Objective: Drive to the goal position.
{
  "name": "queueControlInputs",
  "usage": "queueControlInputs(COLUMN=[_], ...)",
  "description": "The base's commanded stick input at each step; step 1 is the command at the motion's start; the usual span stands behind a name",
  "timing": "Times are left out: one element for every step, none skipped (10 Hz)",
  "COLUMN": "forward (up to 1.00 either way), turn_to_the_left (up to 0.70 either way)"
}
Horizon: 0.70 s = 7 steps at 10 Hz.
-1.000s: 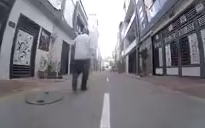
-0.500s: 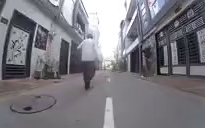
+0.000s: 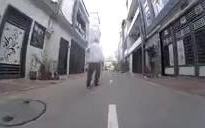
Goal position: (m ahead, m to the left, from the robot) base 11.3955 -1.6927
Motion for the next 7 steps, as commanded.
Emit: queueControlInputs(forward=[0.85, 0.85, 0.85, 0.85, 0.85, 0.85, 0.85], turn_to_the_left=[0.0, 0.0, 0.0, 0.0, 0.0, 0.0, 0.0])
